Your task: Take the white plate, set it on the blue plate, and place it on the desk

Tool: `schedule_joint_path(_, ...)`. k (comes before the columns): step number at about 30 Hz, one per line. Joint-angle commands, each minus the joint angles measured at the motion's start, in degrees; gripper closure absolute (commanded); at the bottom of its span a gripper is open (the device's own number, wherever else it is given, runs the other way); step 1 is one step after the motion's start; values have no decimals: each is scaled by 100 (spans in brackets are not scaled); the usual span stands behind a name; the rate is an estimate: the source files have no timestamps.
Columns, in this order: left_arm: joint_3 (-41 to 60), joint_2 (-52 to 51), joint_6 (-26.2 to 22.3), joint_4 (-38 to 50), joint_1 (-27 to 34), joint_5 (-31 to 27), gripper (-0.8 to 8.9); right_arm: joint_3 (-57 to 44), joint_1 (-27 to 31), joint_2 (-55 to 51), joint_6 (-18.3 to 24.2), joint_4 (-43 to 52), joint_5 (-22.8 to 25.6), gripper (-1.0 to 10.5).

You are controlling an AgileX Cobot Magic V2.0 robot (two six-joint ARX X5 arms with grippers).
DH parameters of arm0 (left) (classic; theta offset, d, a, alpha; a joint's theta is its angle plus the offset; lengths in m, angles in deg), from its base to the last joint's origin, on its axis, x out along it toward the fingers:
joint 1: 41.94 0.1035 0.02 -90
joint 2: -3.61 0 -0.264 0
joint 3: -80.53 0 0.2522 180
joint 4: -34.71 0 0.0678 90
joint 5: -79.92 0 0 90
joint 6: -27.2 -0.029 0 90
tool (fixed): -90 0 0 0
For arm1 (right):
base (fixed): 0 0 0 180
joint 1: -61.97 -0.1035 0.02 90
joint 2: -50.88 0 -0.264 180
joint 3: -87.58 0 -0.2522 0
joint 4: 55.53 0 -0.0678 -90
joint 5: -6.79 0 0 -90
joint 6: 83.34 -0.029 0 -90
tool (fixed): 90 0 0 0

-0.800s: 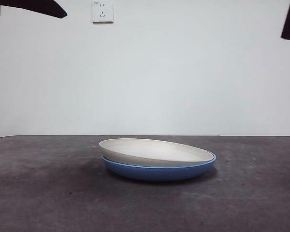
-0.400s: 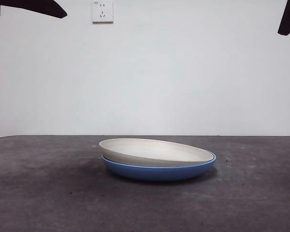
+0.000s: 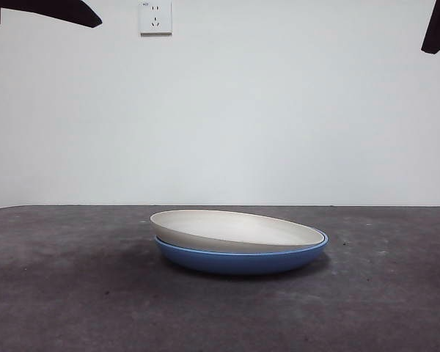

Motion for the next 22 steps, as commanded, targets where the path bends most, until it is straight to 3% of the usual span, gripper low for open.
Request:
schedule_joint_path(1,-61,46,-107,28,-26,31,781,68,-33,44,101,50,-20,919)
schedule_joint_path(22,-61,46,-107,28,-26,31,798,68,-33,44,114,77,22,937)
